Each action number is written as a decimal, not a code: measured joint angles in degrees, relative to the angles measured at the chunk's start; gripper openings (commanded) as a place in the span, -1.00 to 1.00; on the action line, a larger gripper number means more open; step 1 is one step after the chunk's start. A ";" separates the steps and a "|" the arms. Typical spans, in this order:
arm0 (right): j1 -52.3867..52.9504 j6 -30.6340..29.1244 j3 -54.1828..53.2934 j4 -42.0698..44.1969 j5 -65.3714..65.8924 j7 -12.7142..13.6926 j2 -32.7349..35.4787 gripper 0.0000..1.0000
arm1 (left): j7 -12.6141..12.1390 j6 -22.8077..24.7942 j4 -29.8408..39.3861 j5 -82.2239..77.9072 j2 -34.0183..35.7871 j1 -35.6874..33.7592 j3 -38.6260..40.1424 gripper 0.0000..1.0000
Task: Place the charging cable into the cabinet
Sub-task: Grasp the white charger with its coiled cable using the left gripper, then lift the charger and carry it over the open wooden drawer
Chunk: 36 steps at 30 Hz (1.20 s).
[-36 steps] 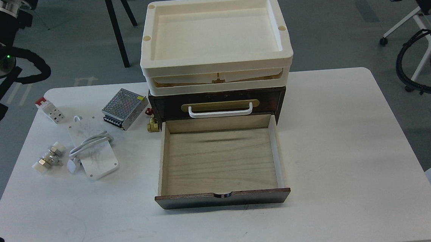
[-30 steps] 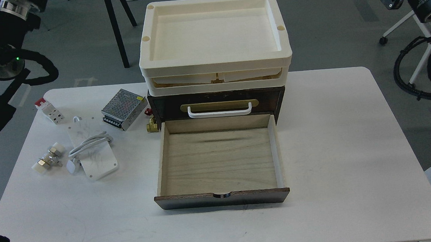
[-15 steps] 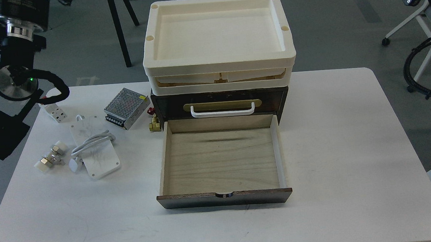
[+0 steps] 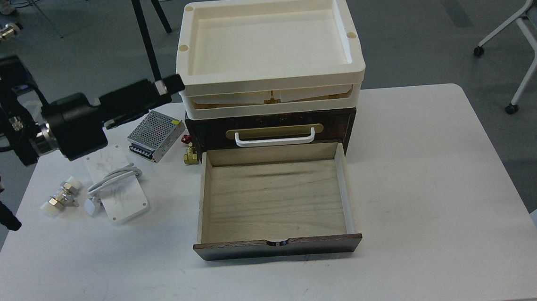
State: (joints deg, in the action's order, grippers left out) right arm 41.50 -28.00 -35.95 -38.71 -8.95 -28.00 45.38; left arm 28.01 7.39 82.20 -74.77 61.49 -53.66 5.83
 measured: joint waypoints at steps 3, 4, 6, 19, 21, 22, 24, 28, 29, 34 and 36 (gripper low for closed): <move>-0.74 0.00 0.00 0.04 -0.02 0.00 0.04 1.00 | -0.01 -1.92 -10.15 -16.68 -0.57 -0.30 -3.55 0.95; -0.87 0.00 0.00 0.04 -0.02 0.00 0.06 1.00 | -0.01 -2.78 -13.11 -20.10 -1.36 -0.42 -4.06 0.95; -1.25 0.00 0.00 0.04 -0.02 0.00 0.07 1.00 | -0.02 -6.08 -19.79 -27.87 -5.20 -0.47 -4.74 0.95; -2.87 0.00 -0.20 0.73 -0.02 0.00 0.45 1.00 | 0.00 -12.28 -40.20 -38.77 -19.46 -0.04 -11.95 0.86; -2.99 0.00 -0.21 0.74 -0.02 0.00 0.44 1.00 | -0.01 -12.28 -42.00 -38.84 -20.17 0.18 -12.23 0.86; -3.12 0.00 -0.21 0.74 -0.02 0.00 0.32 1.00 | -0.01 -12.30 -43.07 -38.84 -20.77 0.24 -12.61 0.85; -3.41 0.00 -0.21 0.70 -0.02 0.00 0.10 1.00 | -0.01 -12.48 -44.53 -38.75 -21.61 0.29 -13.59 0.65; -3.69 0.00 -0.21 0.68 -0.02 0.00 0.06 1.00 | -0.01 -12.62 -45.38 -38.60 -22.16 0.43 -14.81 0.14; -3.78 0.00 -0.21 0.69 -0.02 0.00 0.11 1.00 | -0.01 -12.65 -45.44 -38.60 -22.21 0.50 -14.88 0.08; -4.19 0.00 -0.25 0.74 -0.02 0.00 0.37 1.00 | -0.01 -12.69 -45.58 -38.77 -22.28 1.36 -15.12 -0.02; -4.30 0.00 -0.26 0.74 -0.02 0.00 0.38 0.99 | -0.01 -12.69 -45.63 -38.78 -22.28 1.49 -15.50 -0.29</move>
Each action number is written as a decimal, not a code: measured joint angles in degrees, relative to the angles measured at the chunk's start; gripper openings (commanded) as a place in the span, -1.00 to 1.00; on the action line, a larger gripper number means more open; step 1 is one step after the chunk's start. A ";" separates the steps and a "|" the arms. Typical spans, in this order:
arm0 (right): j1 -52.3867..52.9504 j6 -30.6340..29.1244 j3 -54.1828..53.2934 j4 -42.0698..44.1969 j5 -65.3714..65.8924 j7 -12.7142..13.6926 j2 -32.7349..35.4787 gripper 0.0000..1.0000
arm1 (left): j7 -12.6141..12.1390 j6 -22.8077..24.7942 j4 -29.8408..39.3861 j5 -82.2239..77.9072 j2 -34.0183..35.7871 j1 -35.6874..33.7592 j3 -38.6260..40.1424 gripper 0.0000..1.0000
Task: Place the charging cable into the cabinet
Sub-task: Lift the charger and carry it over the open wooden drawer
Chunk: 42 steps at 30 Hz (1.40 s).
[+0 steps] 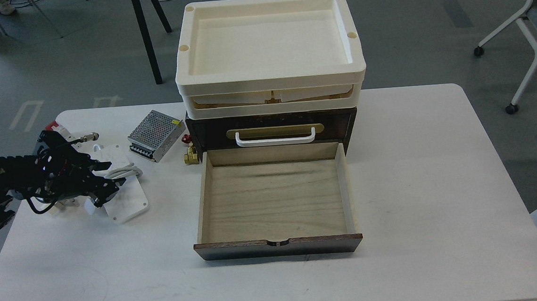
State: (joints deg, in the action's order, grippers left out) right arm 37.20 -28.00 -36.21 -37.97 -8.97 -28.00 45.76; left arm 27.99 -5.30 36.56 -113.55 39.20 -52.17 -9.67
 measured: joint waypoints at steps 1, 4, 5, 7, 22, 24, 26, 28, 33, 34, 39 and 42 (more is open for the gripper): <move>-0.12 0.00 0.00 0.00 0.00 0.00 0.00 1.00 | 0.00 0.00 -0.02 0.00 0.00 0.06 -0.29 -0.41; -0.45 0.00 0.00 -0.05 0.00 0.00 0.02 1.00 | 0.00 0.06 -0.42 0.00 0.00 0.12 -1.22 -0.86; -0.51 0.00 0.00 -0.06 0.00 0.00 0.03 1.00 | 0.00 0.08 -0.73 0.02 0.00 0.13 -1.50 -0.90; -0.73 0.00 0.00 -0.08 0.00 0.00 0.03 1.00 | 0.00 0.11 -1.31 0.07 -0.02 0.13 -1.90 -0.94; -1.33 0.00 -0.10 0.05 0.00 0.00 0.13 1.00 | -0.02 6.30 8.95 7.26 7.58 -3.88 1.84 -1.00; -1.34 0.00 -0.25 0.09 0.01 0.00 0.13 1.00 | -0.02 10.44 18.96 11.51 13.68 -5.00 4.34 -1.00; -1.34 0.00 -0.59 0.09 0.00 0.00 0.13 1.00 | -0.01 14.39 29.52 14.79 19.55 -5.85 7.52 -1.00; -1.34 0.00 -0.84 0.09 0.00 0.00 0.06 0.99 | 0.00 19.44 40.88 18.16 25.01 -6.24 11.45 -1.00; -1.34 0.00 -0.96 0.10 0.01 0.00 -0.05 1.00 | 0.01 26.51 57.69 29.86 28.61 -5.89 15.46 -1.00; -1.34 0.00 -0.97 0.10 0.00 0.00 -0.05 1.00 | 0.01 26.99 58.79 32.21 27.54 -5.77 15.57 -1.00; -1.39 0.00 -0.98 0.17 0.01 0.00 -0.03 1.00 | 0.00 27.55 55.23 40.17 15.35 -3.42 15.75 -1.00; -1.42 0.00 -0.96 0.50 0.01 0.00 -0.01 1.00 | 0.00 27.82 48.17 40.82 7.30 -1.30 15.73 -1.00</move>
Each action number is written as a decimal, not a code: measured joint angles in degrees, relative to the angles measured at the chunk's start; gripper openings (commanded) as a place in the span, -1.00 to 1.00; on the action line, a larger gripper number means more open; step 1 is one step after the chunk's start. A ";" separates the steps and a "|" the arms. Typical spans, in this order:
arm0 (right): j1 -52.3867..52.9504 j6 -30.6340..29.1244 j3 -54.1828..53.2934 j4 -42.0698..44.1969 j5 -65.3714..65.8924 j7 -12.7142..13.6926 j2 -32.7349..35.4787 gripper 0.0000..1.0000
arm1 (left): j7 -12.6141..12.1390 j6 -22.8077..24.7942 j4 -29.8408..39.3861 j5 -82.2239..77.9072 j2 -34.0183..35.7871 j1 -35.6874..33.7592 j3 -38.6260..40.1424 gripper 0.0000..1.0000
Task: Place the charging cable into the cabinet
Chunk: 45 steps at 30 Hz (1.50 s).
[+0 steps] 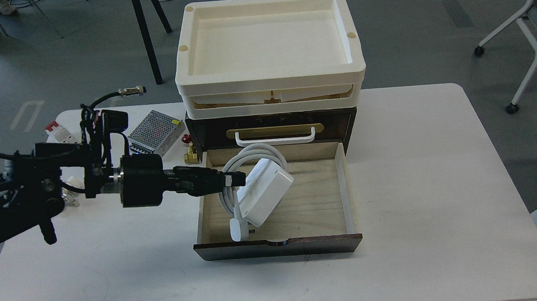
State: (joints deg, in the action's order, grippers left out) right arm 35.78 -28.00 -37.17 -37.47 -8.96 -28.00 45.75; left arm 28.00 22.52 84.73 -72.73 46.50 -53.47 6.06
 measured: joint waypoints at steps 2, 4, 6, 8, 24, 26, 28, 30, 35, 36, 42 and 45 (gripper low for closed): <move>0.00 0.00 0.05 0.26 0.00 0.00 0.04 1.00 | 0.00 0.26 -4.66 0.04 -3.96 1.25 -0.09 -1.00; -0.02 0.00 0.07 0.33 0.00 0.00 0.04 1.00 | 0.00 0.41 -8.23 0.05 -6.95 2.29 -0.16 -1.00; -0.15 0.00 0.08 0.40 0.00 0.00 0.04 1.00 | 0.00 0.40 -10.53 0.14 -8.51 2.73 -0.16 -1.00; -0.28 0.00 0.08 0.44 0.00 0.00 0.04 1.00 | 0.00 0.24 -12.28 0.22 -9.14 2.99 -0.13 -1.00; -0.39 0.00 0.00 0.29 0.00 0.00 -0.38 0.99 | 0.00 -2.06 -16.36 1.65 -8.58 4.31 0.18 0.26; -0.44 0.00 0.00 0.28 0.00 0.00 -0.30 0.99 | 0.00 -2.17 -16.43 1.74 -8.89 4.51 0.39 0.43; -0.46 0.00 -0.01 0.29 0.00 0.00 -0.18 1.00 | 0.00 -2.17 -16.50 1.77 -9.11 4.58 0.44 0.55; -0.53 0.00 -0.02 0.29 0.00 0.00 -0.15 1.00 | 0.00 -2.16 -16.51 1.83 -9.26 4.61 0.47 0.63; -0.89 0.00 -0.02 0.29 0.00 0.00 -0.06 1.00 | 0.00 -1.57 -16.53 4.21 -8.73 4.61 1.28 0.77; -0.92 0.00 -0.02 0.29 0.00 0.00 -0.07 1.00 | 0.00 -1.39 -16.49 5.45 -8.48 4.61 1.75 0.81; -0.94 0.00 -0.59 -0.01 -0.01 0.00 -0.04 1.00 | 0.01 4.01 -15.69 9.10 -0.44 5.38 2.78 0.83; -0.19 0.00 -0.74 -0.29 0.07 0.00 0.04 1.00 | 0.01 5.27 -15.71 11.59 5.54 5.58 3.48 0.84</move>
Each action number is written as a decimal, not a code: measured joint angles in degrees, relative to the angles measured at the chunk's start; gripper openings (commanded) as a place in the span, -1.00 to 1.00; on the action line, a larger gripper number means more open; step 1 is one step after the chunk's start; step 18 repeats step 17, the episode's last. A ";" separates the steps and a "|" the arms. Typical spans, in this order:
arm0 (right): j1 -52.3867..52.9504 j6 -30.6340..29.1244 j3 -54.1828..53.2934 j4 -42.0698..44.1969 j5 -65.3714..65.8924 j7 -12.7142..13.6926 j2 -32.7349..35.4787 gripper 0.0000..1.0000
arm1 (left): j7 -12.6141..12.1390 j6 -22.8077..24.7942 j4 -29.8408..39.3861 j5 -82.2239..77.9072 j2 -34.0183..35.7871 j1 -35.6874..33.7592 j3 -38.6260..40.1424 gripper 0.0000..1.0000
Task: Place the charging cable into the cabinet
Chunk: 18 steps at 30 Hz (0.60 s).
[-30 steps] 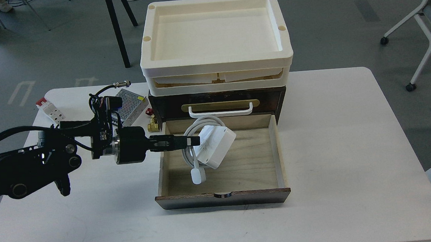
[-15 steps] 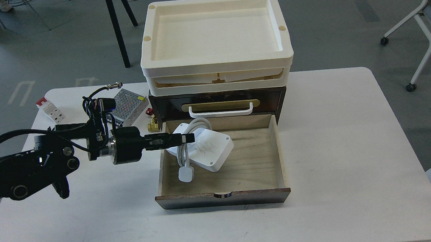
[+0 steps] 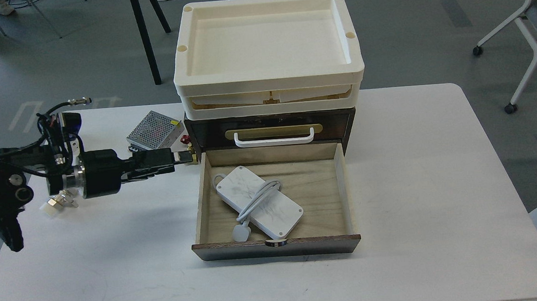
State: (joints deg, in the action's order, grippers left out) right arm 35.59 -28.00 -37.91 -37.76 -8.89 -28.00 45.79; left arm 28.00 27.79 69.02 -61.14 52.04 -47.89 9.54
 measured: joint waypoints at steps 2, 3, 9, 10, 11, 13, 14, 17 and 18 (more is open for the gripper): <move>0.63 0.00 -0.01 -0.26 0.36 0.00 0.01 1.00 | 0.00 0.16 -0.51 6.83 2.46 0.22 1.22 0.84; 1.16 0.00 -0.01 -0.68 0.62 0.00 -0.01 1.00 | 0.00 0.20 -0.85 12.25 3.00 0.28 2.21 0.84; 5.29 0.00 -0.25 -4.11 1.03 0.00 -0.85 1.00 | 0.00 0.20 -8.19 48.11 1.24 0.14 14.43 0.84; 5.94 0.00 -0.35 -4.25 1.03 0.00 -1.11 1.00 | 0.00 0.18 -10.29 54.21 -0.37 -0.01 16.12 0.85; 6.67 0.00 -0.55 -4.34 1.00 0.00 -1.70 1.00 | 0.00 0.17 -12.25 58.38 -2.13 -0.17 17.38 0.85; 7.54 0.00 -1.06 -4.54 0.99 0.00 -3.11 1.00 | 0.00 0.20 -16.21 64.92 -6.32 -0.33 19.85 0.85; 7.75 0.00 -1.50 -4.57 0.97 0.00 -3.61 1.00 | 0.00 0.20 -17.43 66.67 -7.84 -0.32 20.73 0.85; 7.72 0.00 -2.86 -4.43 0.90 0.00 -4.10 1.00 | 0.00 0.20 -19.23 68.95 -10.45 0.18 21.89 0.86; 7.72 0.00 -2.86 -4.43 0.90 0.00 -4.10 1.00 | 0.00 0.20 -19.23 68.95 -10.45 0.18 21.89 0.86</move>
